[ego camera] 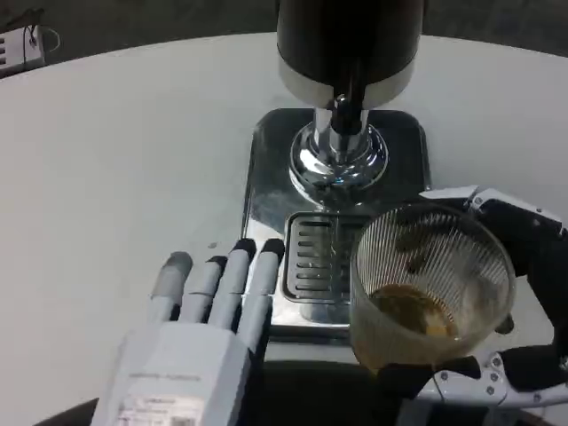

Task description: Grasp the cup under the faucet to collect the drink, then remove the cup.

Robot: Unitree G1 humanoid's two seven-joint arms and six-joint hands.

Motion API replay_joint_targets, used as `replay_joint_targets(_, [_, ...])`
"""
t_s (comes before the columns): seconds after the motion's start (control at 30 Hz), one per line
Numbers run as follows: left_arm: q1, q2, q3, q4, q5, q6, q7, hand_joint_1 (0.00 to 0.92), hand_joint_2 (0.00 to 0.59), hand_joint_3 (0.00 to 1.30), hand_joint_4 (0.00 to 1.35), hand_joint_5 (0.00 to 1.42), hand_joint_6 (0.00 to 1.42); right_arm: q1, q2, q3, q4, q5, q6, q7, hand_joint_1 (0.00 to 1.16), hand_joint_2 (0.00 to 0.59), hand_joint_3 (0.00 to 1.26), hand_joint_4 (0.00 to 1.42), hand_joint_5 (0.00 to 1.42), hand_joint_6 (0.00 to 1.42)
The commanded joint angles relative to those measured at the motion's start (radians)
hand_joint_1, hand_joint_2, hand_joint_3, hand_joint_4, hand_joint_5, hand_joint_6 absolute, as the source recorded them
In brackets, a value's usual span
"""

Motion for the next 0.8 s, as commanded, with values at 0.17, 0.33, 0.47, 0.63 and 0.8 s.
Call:
replay_joint_targets(0.17, [-0.053, 0.001, -0.009, -0.006, 0.033, -0.019, -0.046, 0.000, 0.057, 0.00, 0.00, 0.05, 0.00, -0.034, -0.016, -0.011, -0.005, 0.006, -0.094, 0.016, 1.11, 0.082, 0.91, 1.11, 1.24, 1.42])
replay_joint_targets(0.33, [-0.078, 0.002, -0.010, 0.005, 0.045, -0.023, -0.046, 0.000, 0.054, 0.00, 0.00, 0.05, 0.00, -0.059, -0.019, -0.008, 0.008, -0.012, -0.112, 0.015, 1.10, 0.084, 0.91, 1.11, 1.24, 1.42])
replay_joint_targets(0.47, [-0.084, 0.002, -0.011, 0.007, 0.050, -0.023, -0.045, 0.000, 0.053, 0.00, 0.00, 0.05, 0.00, -0.075, -0.017, -0.001, 0.013, -0.027, -0.120, 0.012, 1.11, 0.089, 0.91, 1.11, 1.25, 1.42])
replay_joint_targets(0.63, [-0.080, 0.003, -0.011, 0.008, 0.057, -0.022, -0.038, 0.000, 0.051, 0.00, 0.00, 0.05, 0.00, -0.087, -0.016, 0.011, 0.017, -0.045, -0.127, 0.013, 1.11, 0.093, 0.91, 1.11, 1.25, 1.42])
replay_joint_targets(0.8, [-0.071, 0.008, 0.001, 0.013, 0.052, -0.019, -0.023, 0.000, 0.049, 0.00, 0.00, 0.05, 0.00, -0.091, -0.020, 0.026, 0.018, -0.058, -0.127, 0.016, 1.12, 0.094, 0.91, 1.10, 1.24, 1.42])
